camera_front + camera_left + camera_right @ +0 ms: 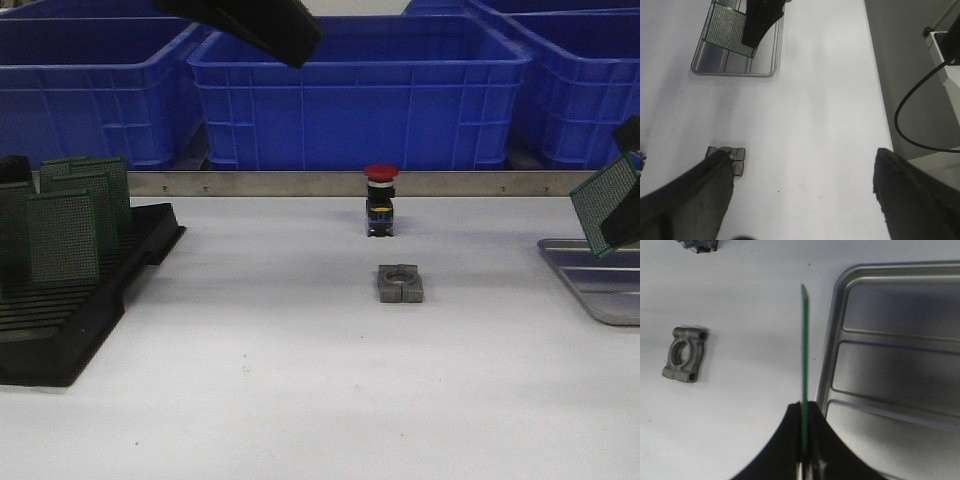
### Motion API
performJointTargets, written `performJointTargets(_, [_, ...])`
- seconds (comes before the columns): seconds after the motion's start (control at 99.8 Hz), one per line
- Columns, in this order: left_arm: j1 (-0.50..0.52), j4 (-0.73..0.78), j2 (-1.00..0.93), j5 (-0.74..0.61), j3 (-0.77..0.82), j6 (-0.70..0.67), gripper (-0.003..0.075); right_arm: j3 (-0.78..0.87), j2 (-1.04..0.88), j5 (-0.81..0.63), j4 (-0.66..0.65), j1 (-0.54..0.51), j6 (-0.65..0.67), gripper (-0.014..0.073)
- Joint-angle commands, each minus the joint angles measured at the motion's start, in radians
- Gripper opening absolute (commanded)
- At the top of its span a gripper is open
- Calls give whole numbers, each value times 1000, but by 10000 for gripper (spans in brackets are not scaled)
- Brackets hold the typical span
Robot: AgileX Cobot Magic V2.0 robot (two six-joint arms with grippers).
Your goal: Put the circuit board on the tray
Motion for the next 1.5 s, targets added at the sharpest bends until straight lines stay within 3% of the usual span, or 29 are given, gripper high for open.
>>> performJointTargets(0.0, [2, -63, -48, 28, -28, -8, 547, -67, 3, 22, 15, -5, -3, -69])
performJointTargets(0.1, [2, -63, -48, 28, -28, -8, 547, -90, 35, 24, 9, -5, -3, -36])
performJointTargets(0.17, [2, -65, -48, 28, -28, -8, 547, -100, 43, 37, -18, -5, -3, 78])
performJointTargets(0.291, [2, -67, -48, 26, -28, -8, 547, -100, 42, 4, -82, -5, -3, 463])
performJointTargets(0.381, [2, -67, -48, 26, -28, -8, 547, -100, 37, -41, -102, -14, 1, 669])
performJointTargets(0.571, [2, -16, -50, 13, -40, -8, 547, -112, 1, -57, -126, -16, 1, 622])
performJointTargets(0.872, [5, 428, -54, 9, -129, -94, 547, -122, -115, -45, -143, -16, 1, 622])
performJointTargets(1.072, [84, 648, -30, 7, -127, -197, 547, -122, -166, -45, -139, -16, 1, 622])
performJointTargets(1.303, [226, 641, 8, 7, -122, -223, 547, -122, -170, -33, -129, -13, 1, 622])
performJointTargets(1.493, [267, 581, 75, 8, -122, -219, 547, -122, -170, -31, -129, -13, 1, 622])
